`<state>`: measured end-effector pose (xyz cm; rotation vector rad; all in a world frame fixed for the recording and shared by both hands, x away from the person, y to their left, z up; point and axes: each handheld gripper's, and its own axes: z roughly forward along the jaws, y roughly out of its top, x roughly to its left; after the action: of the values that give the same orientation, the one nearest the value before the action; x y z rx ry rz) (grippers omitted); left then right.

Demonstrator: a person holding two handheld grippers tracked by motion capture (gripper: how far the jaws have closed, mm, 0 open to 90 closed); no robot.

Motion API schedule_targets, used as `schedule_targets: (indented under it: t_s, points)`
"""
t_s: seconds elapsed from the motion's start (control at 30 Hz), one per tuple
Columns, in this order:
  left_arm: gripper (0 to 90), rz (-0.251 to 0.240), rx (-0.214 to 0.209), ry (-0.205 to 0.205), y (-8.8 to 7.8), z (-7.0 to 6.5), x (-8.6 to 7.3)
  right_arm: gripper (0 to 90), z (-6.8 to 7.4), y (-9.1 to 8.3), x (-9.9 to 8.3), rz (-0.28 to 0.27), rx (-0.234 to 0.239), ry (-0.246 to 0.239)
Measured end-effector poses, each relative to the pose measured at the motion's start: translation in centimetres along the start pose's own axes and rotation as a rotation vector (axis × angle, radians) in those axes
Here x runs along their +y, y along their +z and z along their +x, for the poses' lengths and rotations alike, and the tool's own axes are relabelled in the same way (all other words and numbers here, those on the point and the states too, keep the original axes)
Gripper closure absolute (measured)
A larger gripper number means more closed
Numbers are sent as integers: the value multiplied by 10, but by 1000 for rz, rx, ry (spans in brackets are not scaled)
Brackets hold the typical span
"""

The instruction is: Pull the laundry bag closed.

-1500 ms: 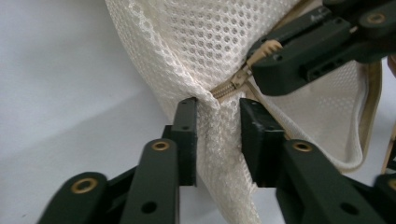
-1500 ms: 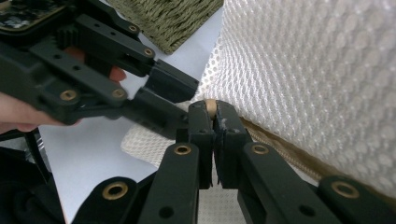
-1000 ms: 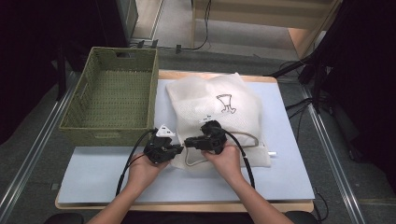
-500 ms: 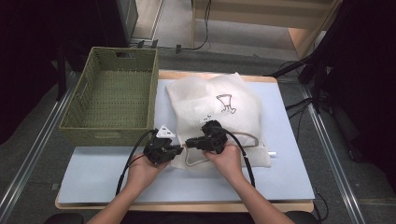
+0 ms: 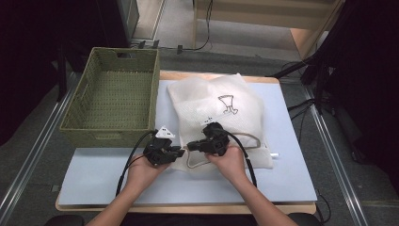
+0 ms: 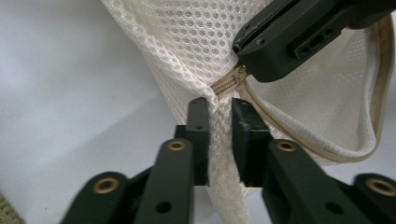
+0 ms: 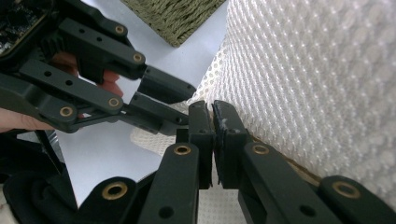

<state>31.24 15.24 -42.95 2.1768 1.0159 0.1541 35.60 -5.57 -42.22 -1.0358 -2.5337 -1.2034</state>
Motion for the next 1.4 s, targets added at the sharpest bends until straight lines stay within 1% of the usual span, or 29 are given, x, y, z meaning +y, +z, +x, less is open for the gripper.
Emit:
schedule_targets:
  t_s: [0.03, 0.13, 0.17, 0.27, 0.3, 0.33, 0.4, 0.47, 0.5, 0.57, 0.63, 0.7, 0.77, 0.83, 0.9, 0.97, 1.0, 1.07, 1.1, 1.17, 1.23, 1.3, 1.33, 1.37, 1.4]
  points:
    - [699, -8, -7, -9, -1, 2, 0, 883, 1, -1, 0, 1, 2, 5]
    - [650, -11, -32, -28, -3, 6, 1, 883, 2, -4, -1, -1, 1, -2]
    - [641, -13, -38, -35, -4, 6, 1, 883, 3, -5, -1, 0, 0, -12]
    - [649, -13, -47, -36, -6, 7, 1, 882, 3, -7, -2, 1, -4, -13]
    - [654, -14, -41, -39, -7, 6, 2, 883, 3, -7, -2, 1, -6, -18]
    - [659, -17, -48, -42, -9, 7, 2, 883, 3, -8, -3, 2, -6, -20]
    - [670, -36, -50, -54, -12, 6, 3, 882, 3, -8, -3, 4, -10, -22]
    - [680, -36, -48, -68, -13, 7, 4, 883, 3, -8, -3, 4, -1, -19]
    - [679, -38, -56, -81, -12, 9, 4, 883, 3, -8, -3, 2, 7, -19]
    - [674, -27, -59, -82, -8, 10, 4, 882, 5, -9, -3, -2, 11, -20]
    - [662, -17, -70, -73, -5, 10, 4, 883, 7, -10, -3, -8, 15, -28]
    - [655, -18, -91, -82, -2, 11, 4, 883, 8, -11, -4, -8, 13, -28]
    - [645, -19, -101, -95, 1, 12, 4, 883, 9, -12, -4, -5, 11, -29]
    - [648, -11, -115, -97, 1, 13, 4, 883, 8, -12, -4, -4, 8, -29]
    - [672, 0, -121, -78, 2, 11, 4, 883, 8, -12, -4, -8, 7, -31]
    - [731, 12, -135, -73, 3, 9, 4, 883, 8, -13, -4, -8, 5, -28]
    - [764, 21, -136, -64, 4, 8, 5, 883, 8, -12, -4, -9, 7, -31]
    - [797, 33, -140, -59, 6, 7, 5, 883, 9, -12, -4, -4, 9, -30]
    - [812, 31, -145, -66, 7, 7, 5, 883, 10, -11, -4, -2, 8, -31]
    - [855, 28, -144, -67, 7, 8, 5, 883, 11, -11, -4, -3, -1, -39]
    - [891, 23, -136, -71, 5, 8, 5, 883, 10, -11, -4, -4, 0, -37]
    - [900, 14, -117, -71, 2, 7, 5, 884, 9, -12, -4, -11, 2, -30]
    - [900, 12, -119, -76, 1, 7, 5, 884, 8, -13, -4, -12, 3, -21]
    - [900, -1, -115, -84, -1, 7, 4, 884, 8, -13, -4, -13, 1, -16]
    - [900, -9, -112, -87, -3, 7, 4, 885, 7, -14, -5, -19, -7, -13]
